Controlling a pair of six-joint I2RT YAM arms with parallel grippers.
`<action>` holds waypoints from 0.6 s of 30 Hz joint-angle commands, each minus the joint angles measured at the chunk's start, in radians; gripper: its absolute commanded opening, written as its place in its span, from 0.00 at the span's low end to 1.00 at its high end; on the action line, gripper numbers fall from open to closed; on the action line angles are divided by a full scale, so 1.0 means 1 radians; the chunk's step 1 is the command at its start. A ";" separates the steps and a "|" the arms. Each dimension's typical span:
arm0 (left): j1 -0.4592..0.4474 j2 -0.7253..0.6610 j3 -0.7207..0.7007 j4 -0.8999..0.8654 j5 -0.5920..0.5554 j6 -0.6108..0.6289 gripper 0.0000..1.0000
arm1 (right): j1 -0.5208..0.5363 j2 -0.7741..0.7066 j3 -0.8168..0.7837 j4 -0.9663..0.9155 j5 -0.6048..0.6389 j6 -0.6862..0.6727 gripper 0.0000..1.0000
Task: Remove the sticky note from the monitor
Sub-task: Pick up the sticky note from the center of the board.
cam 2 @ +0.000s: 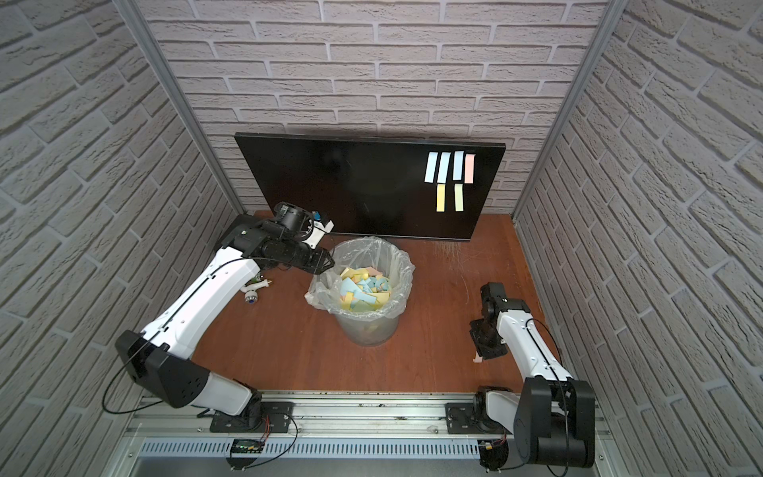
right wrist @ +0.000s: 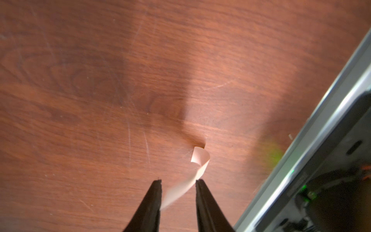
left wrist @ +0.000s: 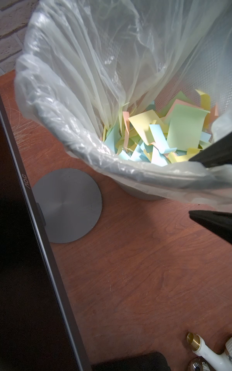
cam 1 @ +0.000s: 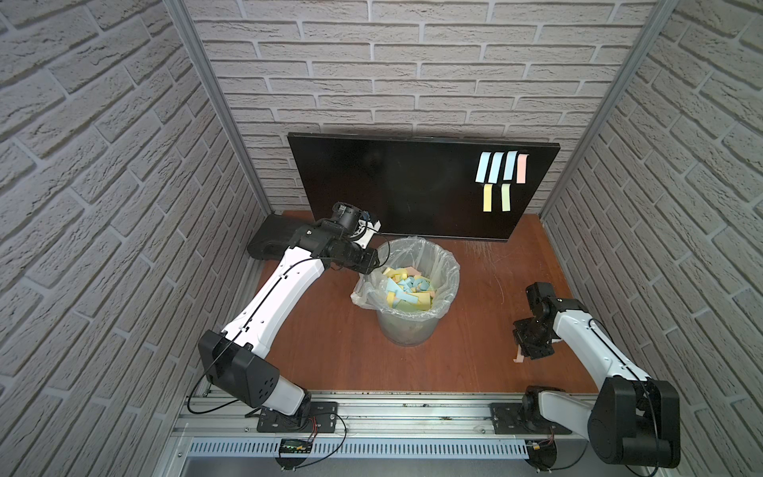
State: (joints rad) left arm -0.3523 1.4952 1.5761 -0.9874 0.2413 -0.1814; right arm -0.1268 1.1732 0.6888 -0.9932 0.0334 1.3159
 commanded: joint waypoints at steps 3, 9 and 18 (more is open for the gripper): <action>0.006 -0.005 -0.004 0.006 -0.009 0.000 0.39 | 0.004 -0.047 -0.027 -0.005 0.011 -0.005 0.03; 0.009 -0.007 -0.014 0.012 -0.012 0.002 0.39 | 0.004 -0.122 -0.007 -0.033 -0.031 -0.049 0.03; 0.012 -0.004 -0.018 0.013 -0.017 0.003 0.38 | 0.004 -0.432 0.041 0.116 -0.247 -0.196 0.03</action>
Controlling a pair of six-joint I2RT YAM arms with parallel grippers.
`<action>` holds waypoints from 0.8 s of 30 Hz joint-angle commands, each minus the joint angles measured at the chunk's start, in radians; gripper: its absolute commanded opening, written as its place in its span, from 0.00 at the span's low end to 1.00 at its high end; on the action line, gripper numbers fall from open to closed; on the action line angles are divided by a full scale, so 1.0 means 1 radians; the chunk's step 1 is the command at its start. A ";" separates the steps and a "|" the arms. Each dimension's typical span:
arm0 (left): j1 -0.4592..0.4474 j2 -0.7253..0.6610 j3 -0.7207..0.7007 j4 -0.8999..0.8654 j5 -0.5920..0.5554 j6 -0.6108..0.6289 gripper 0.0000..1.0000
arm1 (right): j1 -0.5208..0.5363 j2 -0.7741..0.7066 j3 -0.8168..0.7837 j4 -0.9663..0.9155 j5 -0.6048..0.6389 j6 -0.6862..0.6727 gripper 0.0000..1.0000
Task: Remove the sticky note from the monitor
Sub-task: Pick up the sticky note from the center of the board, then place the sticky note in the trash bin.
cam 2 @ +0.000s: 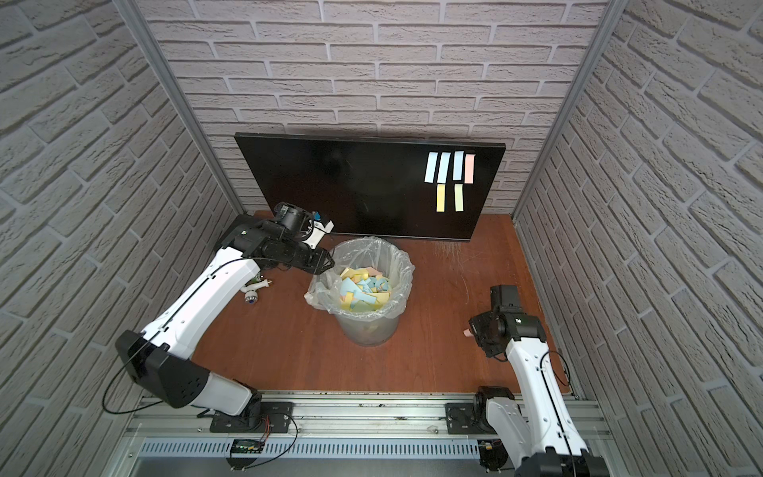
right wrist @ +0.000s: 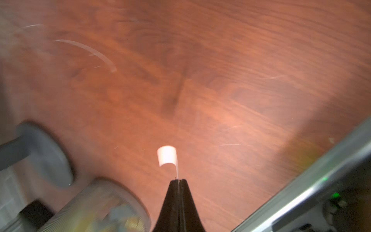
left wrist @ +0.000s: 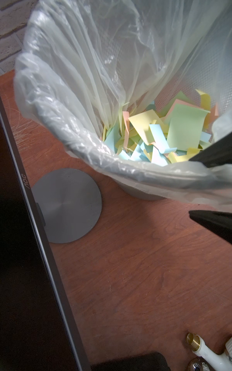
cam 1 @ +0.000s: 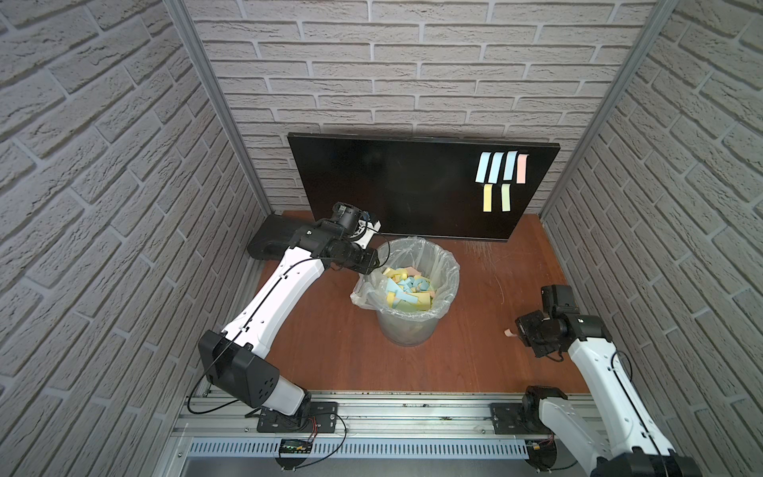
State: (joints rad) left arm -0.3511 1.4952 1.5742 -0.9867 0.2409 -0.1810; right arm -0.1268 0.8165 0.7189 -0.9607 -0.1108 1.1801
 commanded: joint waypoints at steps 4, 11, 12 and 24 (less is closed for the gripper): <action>0.015 0.000 -0.016 0.013 -0.019 0.003 0.38 | 0.011 -0.182 -0.003 0.250 -0.214 -0.075 0.03; 0.016 0.004 -0.016 0.011 -0.021 0.008 0.37 | 0.072 -0.206 0.118 0.540 -0.342 -0.148 0.03; 0.017 0.004 -0.016 0.010 -0.021 0.008 0.37 | 0.091 -0.192 0.152 0.566 -0.344 -0.165 0.03; 0.020 0.019 0.003 -0.003 -0.016 0.009 0.37 | 0.557 0.247 0.629 0.482 -0.186 -0.464 0.03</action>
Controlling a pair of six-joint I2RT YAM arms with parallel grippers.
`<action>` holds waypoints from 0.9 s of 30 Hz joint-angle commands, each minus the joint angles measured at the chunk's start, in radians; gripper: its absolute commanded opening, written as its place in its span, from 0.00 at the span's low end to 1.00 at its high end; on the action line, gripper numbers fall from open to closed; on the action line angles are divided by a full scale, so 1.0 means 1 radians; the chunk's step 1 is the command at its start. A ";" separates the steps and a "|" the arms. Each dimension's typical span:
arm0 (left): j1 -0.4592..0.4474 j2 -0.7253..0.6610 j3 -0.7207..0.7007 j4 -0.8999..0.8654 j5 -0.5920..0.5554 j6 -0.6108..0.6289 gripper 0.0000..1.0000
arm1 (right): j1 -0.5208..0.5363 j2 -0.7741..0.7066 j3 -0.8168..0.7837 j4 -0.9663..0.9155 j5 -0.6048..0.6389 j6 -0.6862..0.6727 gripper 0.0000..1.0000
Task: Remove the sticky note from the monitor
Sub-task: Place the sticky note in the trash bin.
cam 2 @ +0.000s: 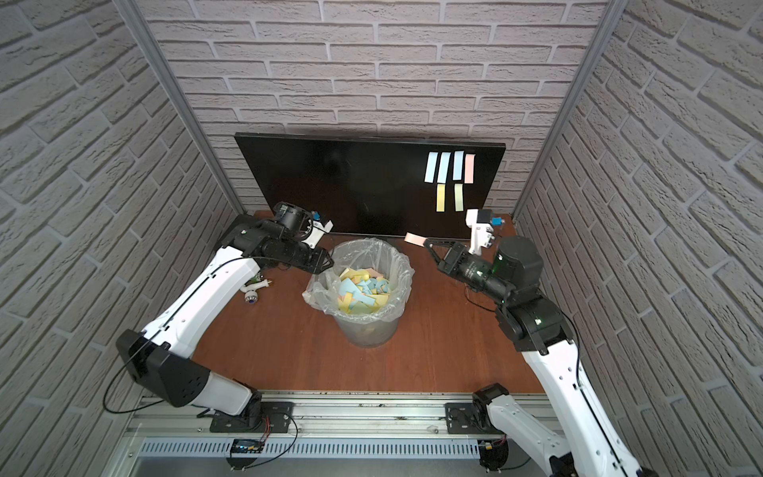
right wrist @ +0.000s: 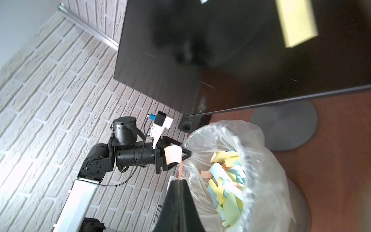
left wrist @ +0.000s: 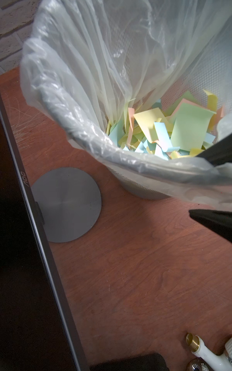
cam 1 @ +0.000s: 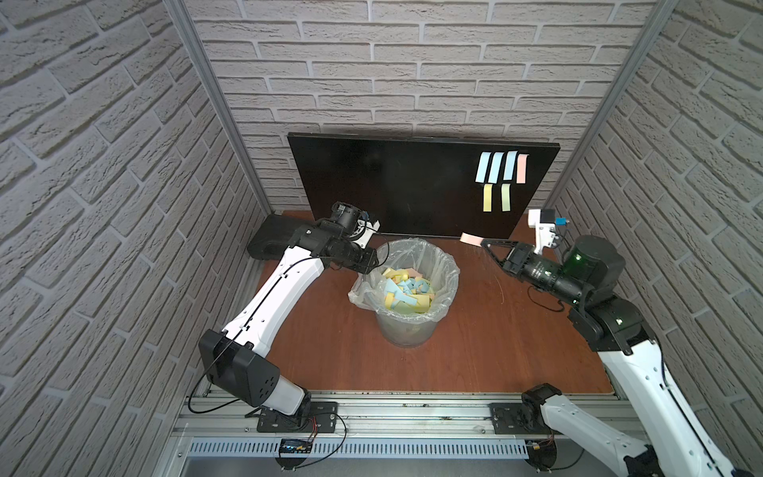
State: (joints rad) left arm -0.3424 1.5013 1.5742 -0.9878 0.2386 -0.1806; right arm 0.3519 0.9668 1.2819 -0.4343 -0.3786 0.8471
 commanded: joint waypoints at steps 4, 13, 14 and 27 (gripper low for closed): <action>0.013 0.015 0.003 -0.005 -0.013 0.010 0.37 | 0.247 0.282 0.211 -0.187 0.223 -0.252 0.03; 0.014 0.016 0.010 -0.008 -0.012 0.010 0.37 | 0.390 0.481 0.357 -0.356 0.372 -0.368 0.13; 0.013 0.016 0.010 -0.008 -0.012 0.010 0.37 | 0.394 0.486 0.357 -0.360 0.374 -0.372 0.19; 0.014 0.016 0.015 -0.008 -0.009 0.009 0.37 | 0.403 0.508 0.371 -0.396 0.384 -0.392 0.50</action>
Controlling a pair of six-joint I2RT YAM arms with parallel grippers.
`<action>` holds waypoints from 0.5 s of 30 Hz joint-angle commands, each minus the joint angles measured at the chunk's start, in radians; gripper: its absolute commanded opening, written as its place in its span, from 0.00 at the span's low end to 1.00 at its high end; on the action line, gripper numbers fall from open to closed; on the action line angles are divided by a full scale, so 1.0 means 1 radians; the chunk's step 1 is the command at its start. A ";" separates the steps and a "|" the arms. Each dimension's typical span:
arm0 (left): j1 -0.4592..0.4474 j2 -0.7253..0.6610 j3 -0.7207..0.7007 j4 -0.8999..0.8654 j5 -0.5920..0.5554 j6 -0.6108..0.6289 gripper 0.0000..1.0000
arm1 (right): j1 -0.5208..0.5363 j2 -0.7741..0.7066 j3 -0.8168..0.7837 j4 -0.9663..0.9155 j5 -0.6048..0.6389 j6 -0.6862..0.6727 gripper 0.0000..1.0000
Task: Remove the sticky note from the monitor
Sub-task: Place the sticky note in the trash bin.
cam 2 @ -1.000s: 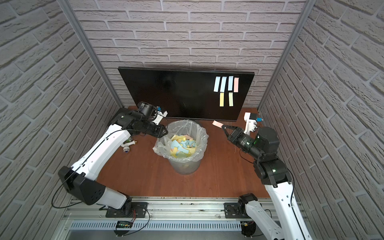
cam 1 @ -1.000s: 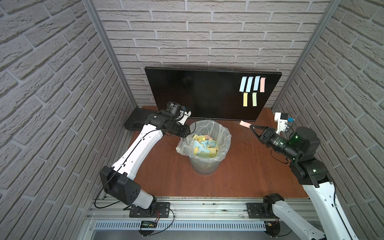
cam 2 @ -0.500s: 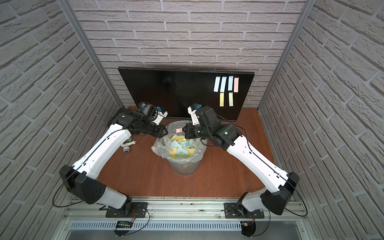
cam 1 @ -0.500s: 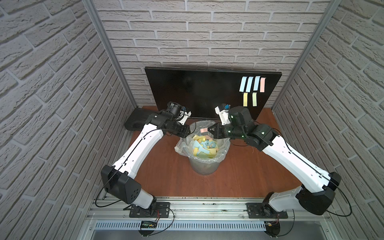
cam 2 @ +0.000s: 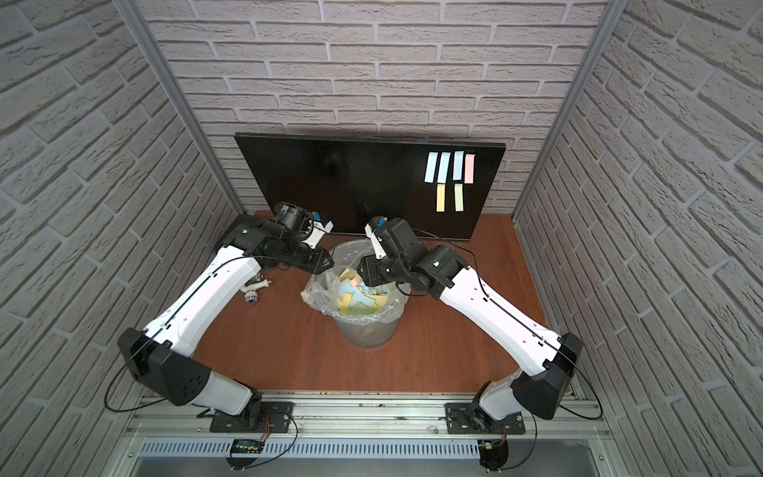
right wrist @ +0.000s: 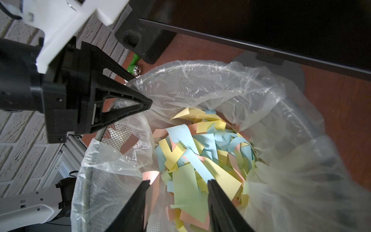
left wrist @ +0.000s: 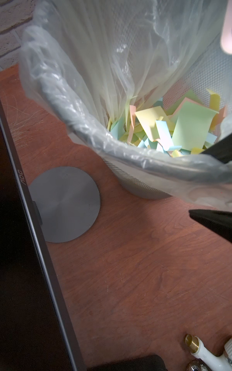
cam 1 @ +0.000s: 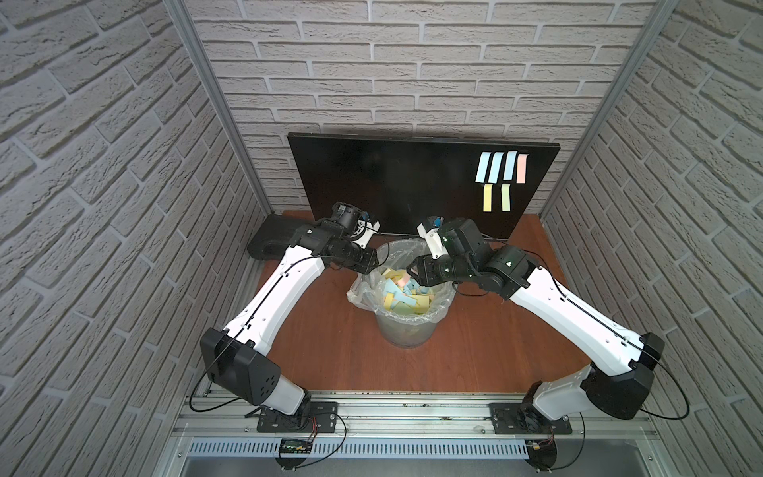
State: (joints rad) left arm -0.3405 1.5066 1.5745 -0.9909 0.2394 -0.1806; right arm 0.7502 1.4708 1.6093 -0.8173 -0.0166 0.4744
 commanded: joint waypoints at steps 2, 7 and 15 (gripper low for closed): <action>0.012 0.010 0.016 -0.005 -0.009 0.009 0.37 | 0.005 0.037 0.076 -0.064 0.032 -0.022 0.50; 0.013 0.012 0.019 -0.005 -0.009 0.009 0.37 | 0.008 0.079 0.088 -0.068 -0.080 -0.024 0.50; 0.012 0.009 0.021 -0.007 -0.008 0.009 0.38 | 0.008 0.129 0.094 -0.033 -0.263 -0.028 0.50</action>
State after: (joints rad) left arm -0.3386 1.5074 1.5772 -0.9916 0.2394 -0.1802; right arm 0.7513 1.5967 1.6943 -0.8799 -0.1955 0.4591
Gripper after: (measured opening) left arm 0.375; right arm 0.498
